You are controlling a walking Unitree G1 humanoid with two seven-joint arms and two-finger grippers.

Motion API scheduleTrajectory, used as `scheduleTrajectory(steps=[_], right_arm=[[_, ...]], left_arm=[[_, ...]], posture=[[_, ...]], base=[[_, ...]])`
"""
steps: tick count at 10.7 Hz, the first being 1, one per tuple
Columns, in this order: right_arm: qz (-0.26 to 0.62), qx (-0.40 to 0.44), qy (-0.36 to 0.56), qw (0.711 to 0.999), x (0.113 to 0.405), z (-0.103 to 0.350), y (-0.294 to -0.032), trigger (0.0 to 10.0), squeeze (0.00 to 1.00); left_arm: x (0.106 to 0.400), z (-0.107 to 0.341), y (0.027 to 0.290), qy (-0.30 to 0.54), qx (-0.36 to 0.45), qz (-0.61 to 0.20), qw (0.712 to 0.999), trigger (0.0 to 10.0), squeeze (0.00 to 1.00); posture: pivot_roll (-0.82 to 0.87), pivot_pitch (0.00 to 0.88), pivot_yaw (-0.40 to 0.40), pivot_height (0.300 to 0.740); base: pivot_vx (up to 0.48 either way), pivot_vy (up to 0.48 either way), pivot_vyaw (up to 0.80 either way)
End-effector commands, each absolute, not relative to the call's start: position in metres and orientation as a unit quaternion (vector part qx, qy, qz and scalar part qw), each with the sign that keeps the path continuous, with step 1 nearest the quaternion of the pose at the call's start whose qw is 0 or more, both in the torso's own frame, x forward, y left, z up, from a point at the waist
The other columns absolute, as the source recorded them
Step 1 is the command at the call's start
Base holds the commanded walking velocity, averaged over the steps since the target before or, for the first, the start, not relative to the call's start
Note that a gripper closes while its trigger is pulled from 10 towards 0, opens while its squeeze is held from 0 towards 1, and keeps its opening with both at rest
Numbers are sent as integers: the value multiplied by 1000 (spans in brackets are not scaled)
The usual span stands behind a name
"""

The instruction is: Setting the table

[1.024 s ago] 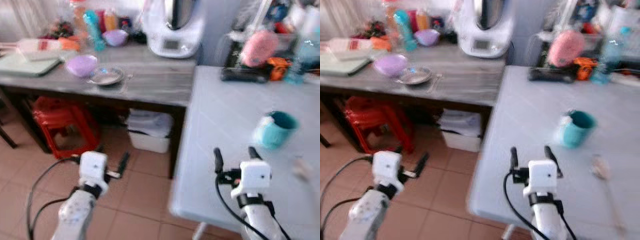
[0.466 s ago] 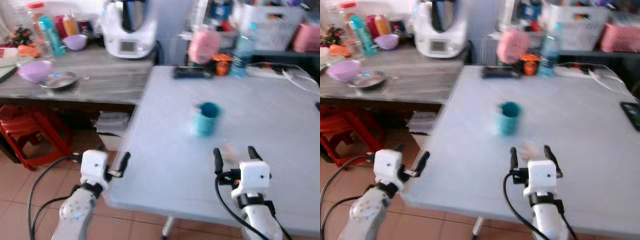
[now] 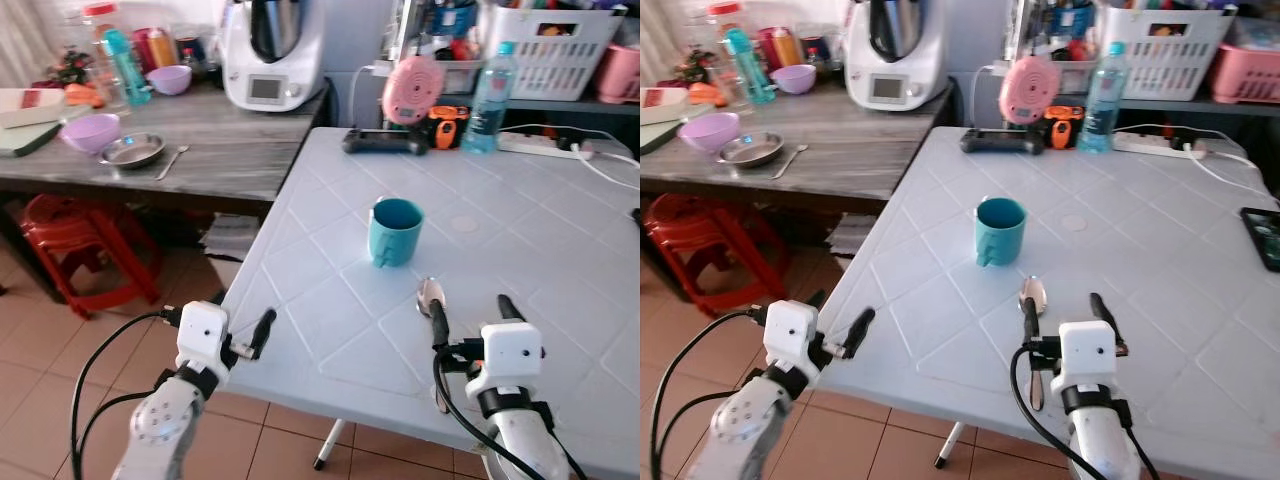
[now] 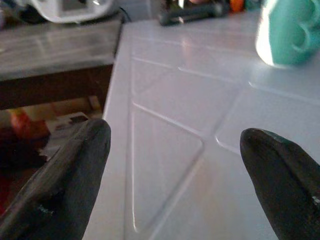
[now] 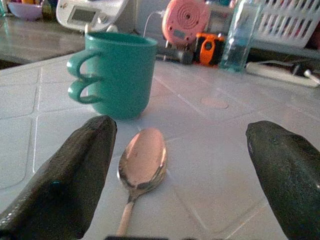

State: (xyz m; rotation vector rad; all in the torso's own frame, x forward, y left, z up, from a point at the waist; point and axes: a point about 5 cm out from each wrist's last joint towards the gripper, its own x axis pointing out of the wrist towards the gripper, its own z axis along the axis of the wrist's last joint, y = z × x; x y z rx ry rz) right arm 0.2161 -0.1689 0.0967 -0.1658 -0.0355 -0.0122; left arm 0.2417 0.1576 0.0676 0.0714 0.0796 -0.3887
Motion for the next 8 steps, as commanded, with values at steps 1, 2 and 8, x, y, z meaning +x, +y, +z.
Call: scheduleTrajectory(steps=[1,2,8], right_arm=[[7,-73,1,997,219,92,-165,10000,0],[9,-68,19,997,218,85,-165,10000,0],[17,-37,112,993,214,56,-169,10000,0]], left_arm=[[237,63,156,52,30,-237,970,10000,0],[235,62,154,55,27,-274,960,10000,0],[229,72,144,37,2,-385,922,10000,0]], posture=[[-4,4,66,740],[-1,3,64,740],[9,0,58,740]], base=[[0,0,0],[0,0,0],[0,0,0]])
